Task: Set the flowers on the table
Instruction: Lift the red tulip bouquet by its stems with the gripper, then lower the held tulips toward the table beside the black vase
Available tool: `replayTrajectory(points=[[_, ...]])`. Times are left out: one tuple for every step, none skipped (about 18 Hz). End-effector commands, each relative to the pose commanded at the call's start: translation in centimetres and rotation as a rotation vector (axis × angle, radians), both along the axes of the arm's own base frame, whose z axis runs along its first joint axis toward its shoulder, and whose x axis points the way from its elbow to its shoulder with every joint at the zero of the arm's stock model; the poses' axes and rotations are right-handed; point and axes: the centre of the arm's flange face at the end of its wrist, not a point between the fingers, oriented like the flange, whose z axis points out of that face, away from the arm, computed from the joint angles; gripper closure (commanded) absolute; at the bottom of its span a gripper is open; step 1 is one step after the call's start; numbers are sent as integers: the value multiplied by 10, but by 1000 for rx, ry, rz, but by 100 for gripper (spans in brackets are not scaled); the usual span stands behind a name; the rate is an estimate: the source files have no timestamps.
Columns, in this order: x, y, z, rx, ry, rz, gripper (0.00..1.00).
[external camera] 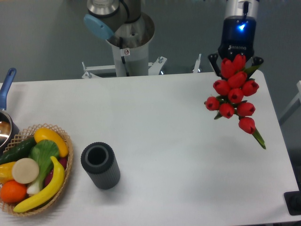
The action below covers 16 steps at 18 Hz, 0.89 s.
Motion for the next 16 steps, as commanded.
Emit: replayTrajectory(points=[[2, 4, -3, -31, 2, 3, 76], [5, 9, -8, -67, 2, 4, 76], [8, 15, -11, -102, 7, 5, 76], [9, 19, -16, -136, 9, 8, 76], [10, 23, -19, -163, 10, 10, 76], [11, 25, -23, -184, 9, 11, 76], [10, 30, -30, -204, 3, 8, 76], [9, 34, -38, -229, -4, 7, 76], [10, 39, -44, -258, -7, 7, 76], [10, 47, -54, -291, -12, 0, 77], [11, 54, -62, -323, -15, -5, 76], [12, 60, -69, -358, -14, -9, 77], [11, 65, -79, -390, -20, -10, 77], [9, 69, -90, -422, -30, -12, 77], [7, 75, -100, -450, -36, -16, 77], [6, 82, -111, -472, -44, -23, 77]])
